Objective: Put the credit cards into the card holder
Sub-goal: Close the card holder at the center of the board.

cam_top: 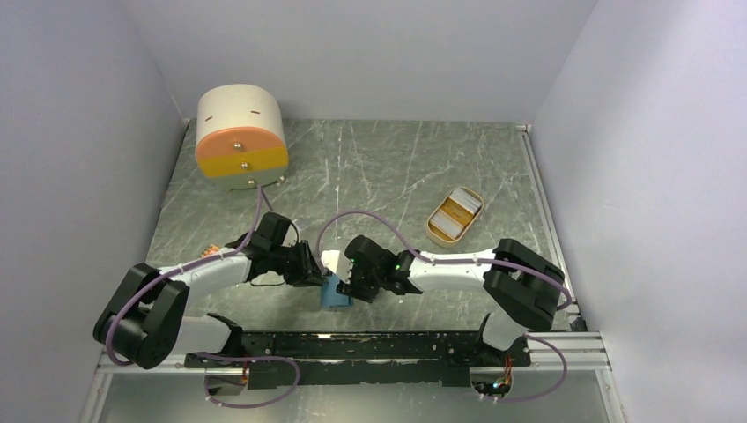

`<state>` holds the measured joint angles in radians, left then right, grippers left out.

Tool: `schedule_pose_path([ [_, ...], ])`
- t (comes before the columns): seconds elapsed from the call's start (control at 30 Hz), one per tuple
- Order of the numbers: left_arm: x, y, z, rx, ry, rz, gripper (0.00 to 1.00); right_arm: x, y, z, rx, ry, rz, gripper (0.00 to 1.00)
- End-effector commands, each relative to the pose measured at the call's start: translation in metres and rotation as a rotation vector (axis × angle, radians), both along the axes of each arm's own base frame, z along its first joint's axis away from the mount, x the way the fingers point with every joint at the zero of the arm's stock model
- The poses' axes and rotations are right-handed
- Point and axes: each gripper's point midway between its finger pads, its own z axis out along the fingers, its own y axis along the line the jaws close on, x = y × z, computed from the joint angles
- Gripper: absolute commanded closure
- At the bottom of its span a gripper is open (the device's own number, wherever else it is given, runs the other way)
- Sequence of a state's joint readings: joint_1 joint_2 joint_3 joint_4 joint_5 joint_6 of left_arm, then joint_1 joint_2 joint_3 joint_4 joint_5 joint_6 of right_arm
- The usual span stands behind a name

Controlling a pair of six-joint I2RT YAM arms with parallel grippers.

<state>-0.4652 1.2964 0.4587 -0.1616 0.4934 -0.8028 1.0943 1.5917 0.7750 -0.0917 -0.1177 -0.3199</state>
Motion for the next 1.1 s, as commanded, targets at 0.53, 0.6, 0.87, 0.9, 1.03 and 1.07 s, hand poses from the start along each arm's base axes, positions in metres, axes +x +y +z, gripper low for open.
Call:
schedule_pose_path([
  [0.53, 0.014, 0.011, 0.003, 0.056, -0.022, 0.016, 0.72, 0.016, 0.034, 0.026, 0.197, -0.065, -0.042, 1.00],
  [0.6, 0.014, 0.013, 0.001, 0.067, -0.015, 0.017, 0.72, 0.016, 0.037, 0.040, 0.276, -0.072, -0.069, 1.00],
  [0.87, 0.010, 0.014, -0.011, 0.062, 0.014, 0.025, 0.72, 0.002, 0.043, 0.055, 0.535, 0.012, -0.156, 1.00],
  [0.9, 0.010, 0.014, -0.012, 0.065, 0.016, 0.025, 0.72, 0.000, 0.043, 0.055, 0.548, 0.019, -0.152, 1.00],
  [1.03, 0.008, 0.016, -0.015, 0.077, 0.023, 0.029, 0.72, 0.000, 0.041, 0.054, 0.587, 0.013, -0.163, 1.00],
  [1.07, 0.008, 0.016, -0.016, 0.078, 0.025, 0.030, 0.72, -0.001, 0.042, 0.056, 0.607, 0.012, -0.157, 1.00],
])
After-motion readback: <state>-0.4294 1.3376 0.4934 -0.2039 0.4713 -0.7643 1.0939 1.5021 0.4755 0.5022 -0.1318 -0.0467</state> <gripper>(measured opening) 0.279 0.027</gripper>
